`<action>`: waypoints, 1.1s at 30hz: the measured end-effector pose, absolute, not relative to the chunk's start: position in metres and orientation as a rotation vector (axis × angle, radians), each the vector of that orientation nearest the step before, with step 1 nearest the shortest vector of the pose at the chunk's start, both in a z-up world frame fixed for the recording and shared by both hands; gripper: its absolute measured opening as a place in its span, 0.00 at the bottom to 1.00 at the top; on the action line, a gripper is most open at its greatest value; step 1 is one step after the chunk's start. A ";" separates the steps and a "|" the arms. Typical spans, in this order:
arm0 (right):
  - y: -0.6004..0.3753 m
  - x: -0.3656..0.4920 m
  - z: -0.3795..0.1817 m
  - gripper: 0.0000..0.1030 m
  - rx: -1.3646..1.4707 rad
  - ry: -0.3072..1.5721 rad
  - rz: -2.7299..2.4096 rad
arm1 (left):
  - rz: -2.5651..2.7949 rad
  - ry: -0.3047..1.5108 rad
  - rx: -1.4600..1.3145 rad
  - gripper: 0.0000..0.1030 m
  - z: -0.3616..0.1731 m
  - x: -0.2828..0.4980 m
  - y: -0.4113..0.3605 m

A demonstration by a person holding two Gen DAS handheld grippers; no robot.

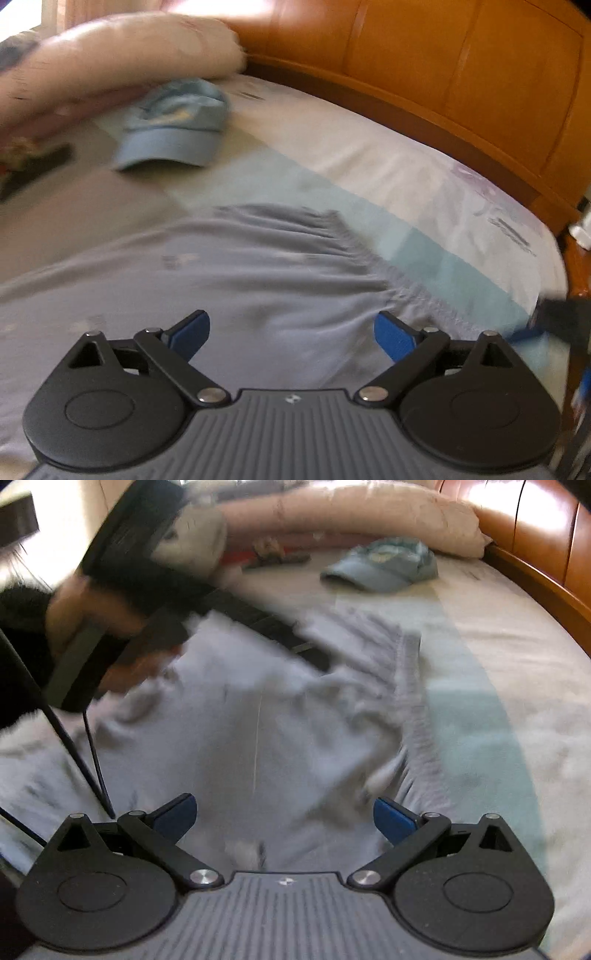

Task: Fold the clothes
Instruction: 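Grasp the elastic waistband with the right tool while the left tool holds nearby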

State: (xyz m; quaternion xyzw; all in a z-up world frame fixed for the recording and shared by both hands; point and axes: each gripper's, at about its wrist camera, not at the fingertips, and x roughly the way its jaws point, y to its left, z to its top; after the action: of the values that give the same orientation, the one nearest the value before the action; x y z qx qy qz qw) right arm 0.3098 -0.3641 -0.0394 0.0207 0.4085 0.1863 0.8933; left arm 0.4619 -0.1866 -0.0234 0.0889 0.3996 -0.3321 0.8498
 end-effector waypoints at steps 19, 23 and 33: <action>-0.484 0.532 -0.080 1.00 0.827 1.004 0.537 | -0.602 0.876 0.190 0.93 -0.015 0.421 -0.137; -0.478 0.552 -0.082 1.00 0.829 1.000 0.556 | -0.601 0.882 0.195 0.93 -0.017 0.420 -0.138; -0.476 0.533 -0.082 1.00 0.880 1.101 0.528 | -0.601 0.891 0.178 0.93 -0.020 0.420 -0.135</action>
State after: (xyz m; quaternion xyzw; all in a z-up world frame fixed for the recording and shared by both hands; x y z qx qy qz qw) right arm 0.5328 -0.4764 -0.0816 0.3997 0.4998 0.2398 0.7300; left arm 0.4196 -0.1353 -0.0196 0.0847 0.4236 -0.2860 0.8553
